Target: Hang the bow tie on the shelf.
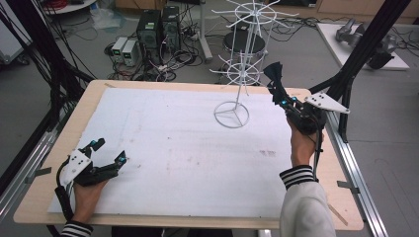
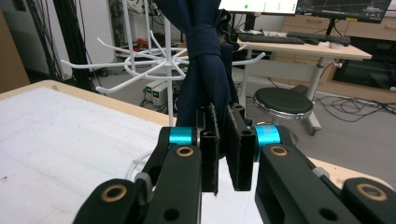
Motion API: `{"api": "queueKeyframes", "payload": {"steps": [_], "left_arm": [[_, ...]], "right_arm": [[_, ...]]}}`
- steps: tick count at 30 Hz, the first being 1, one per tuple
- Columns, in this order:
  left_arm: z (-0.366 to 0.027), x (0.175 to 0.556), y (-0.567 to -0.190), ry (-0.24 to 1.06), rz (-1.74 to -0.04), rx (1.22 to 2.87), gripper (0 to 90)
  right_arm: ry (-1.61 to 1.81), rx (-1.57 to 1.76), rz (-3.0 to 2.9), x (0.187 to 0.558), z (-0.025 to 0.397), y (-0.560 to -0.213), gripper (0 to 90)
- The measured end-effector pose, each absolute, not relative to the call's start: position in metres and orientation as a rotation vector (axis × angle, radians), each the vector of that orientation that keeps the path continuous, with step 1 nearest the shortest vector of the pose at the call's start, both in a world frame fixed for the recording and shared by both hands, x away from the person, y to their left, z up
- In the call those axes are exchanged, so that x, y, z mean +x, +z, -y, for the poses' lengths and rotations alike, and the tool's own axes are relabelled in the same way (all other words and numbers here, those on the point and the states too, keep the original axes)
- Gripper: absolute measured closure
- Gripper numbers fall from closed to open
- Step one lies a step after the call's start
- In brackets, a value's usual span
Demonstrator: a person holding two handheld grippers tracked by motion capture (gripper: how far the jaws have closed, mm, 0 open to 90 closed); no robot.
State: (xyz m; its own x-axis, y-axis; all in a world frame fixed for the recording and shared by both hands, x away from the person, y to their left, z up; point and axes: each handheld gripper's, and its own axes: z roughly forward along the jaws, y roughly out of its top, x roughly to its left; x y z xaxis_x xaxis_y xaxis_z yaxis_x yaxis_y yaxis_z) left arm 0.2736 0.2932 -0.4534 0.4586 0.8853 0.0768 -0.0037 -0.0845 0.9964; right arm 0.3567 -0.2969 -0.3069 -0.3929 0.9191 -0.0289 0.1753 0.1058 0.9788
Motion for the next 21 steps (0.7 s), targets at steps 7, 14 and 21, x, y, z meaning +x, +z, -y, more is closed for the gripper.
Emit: {"api": "queueKeyframes", "payload": {"steps": [7, 14, 21], "left_arm": [[-0.293, 0.274, -0.453, 0.898, -0.821, 1.468, 14.8], [-0.293, 0.274, -0.453, 0.896, -0.823, 1.466, 14.8], [-0.294, 0.274, -0.453, 0.893, -0.822, 1.466, 14.8]], "right_arm": [[1.340, 1.084, -1.683, 0.358, 0.297, -0.308, 84.6], [1.341, 1.092, -1.687, 0.362, 0.295, -0.309, 84.4], [1.336, 1.096, -1.701, 0.367, 0.290, -0.311, 84.4]]}}
